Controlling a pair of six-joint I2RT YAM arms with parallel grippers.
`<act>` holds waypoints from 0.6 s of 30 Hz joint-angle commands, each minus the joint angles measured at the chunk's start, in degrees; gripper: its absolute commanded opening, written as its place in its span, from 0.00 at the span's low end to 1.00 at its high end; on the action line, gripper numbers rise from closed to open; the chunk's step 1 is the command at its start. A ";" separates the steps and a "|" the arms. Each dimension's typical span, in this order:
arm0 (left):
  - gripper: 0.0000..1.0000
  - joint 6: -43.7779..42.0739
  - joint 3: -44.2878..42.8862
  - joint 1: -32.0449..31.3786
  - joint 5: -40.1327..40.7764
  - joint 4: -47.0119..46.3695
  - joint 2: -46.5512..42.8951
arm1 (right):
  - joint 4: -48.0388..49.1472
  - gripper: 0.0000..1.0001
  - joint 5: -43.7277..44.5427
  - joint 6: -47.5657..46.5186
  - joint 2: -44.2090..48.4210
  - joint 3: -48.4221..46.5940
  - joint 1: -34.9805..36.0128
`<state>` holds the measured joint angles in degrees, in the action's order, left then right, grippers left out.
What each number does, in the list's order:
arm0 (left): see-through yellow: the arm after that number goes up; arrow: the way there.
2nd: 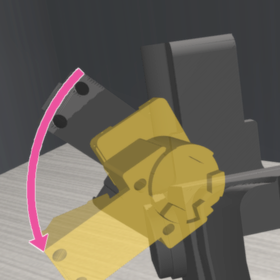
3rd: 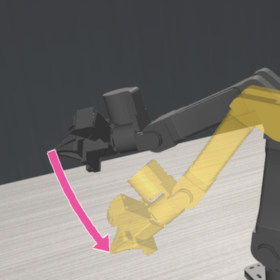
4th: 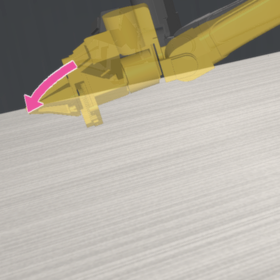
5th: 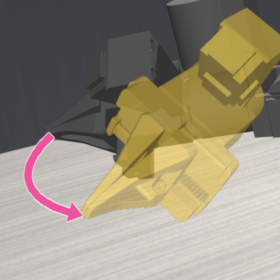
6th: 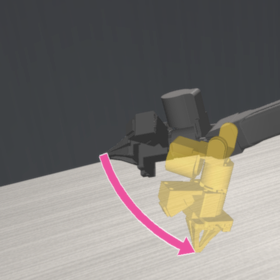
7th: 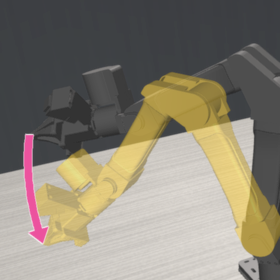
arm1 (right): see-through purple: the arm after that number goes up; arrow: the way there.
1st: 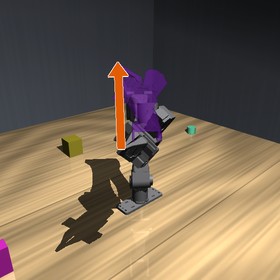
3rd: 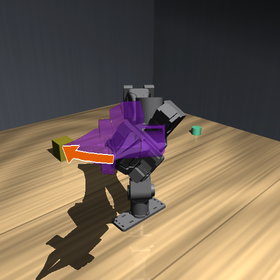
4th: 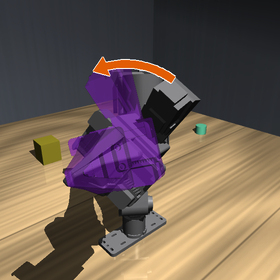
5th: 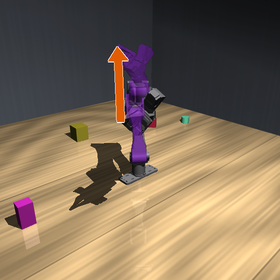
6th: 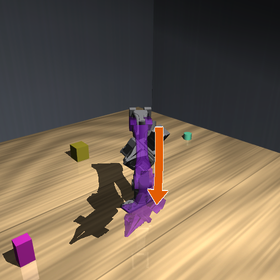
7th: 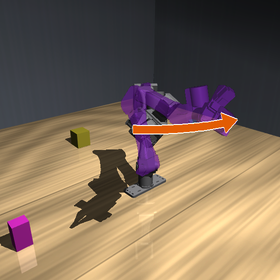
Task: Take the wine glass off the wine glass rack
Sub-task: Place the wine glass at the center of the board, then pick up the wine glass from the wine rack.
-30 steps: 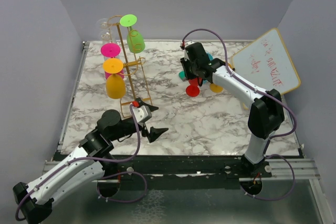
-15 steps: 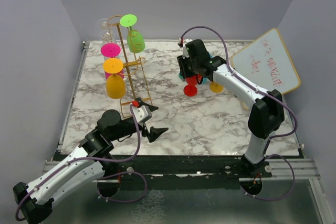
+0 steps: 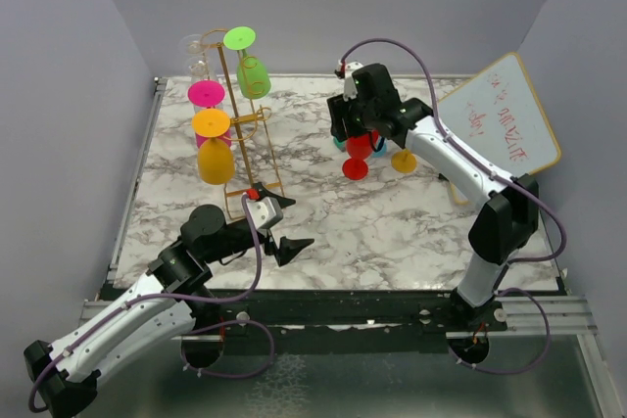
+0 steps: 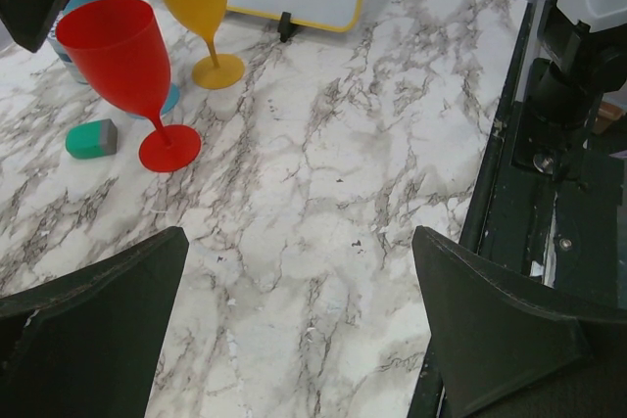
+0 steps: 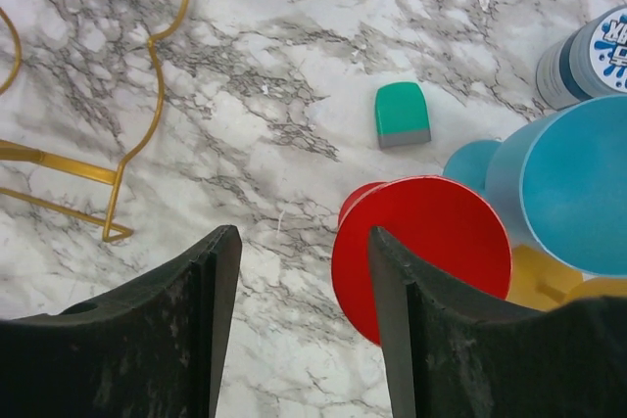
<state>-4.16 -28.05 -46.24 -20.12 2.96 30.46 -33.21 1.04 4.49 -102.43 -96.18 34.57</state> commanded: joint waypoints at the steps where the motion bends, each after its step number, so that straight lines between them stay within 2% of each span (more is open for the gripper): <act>1: 0.99 -0.85 0.48 0.01 -1.44 0.87 -0.05 | 2.15 0.61 -5.06 2.03 3.86 -2.00 0.42; 12: 0.99 -0.77 0.49 0.01 -1.63 0.74 0.04 | 14.65 0.67 -11.15 13.59 -1.79 -11.35 0.41; 18: 0.99 -0.55 0.57 0.06 -1.22 0.60 0.04 | 17.47 0.68 -14.67 17.97 -9.60 -21.85 0.41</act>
<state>-4.21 -28.05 -46.24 -20.32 2.96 30.55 -19.29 -9.58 18.04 -106.24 -112.14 34.57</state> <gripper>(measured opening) 0.988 0.671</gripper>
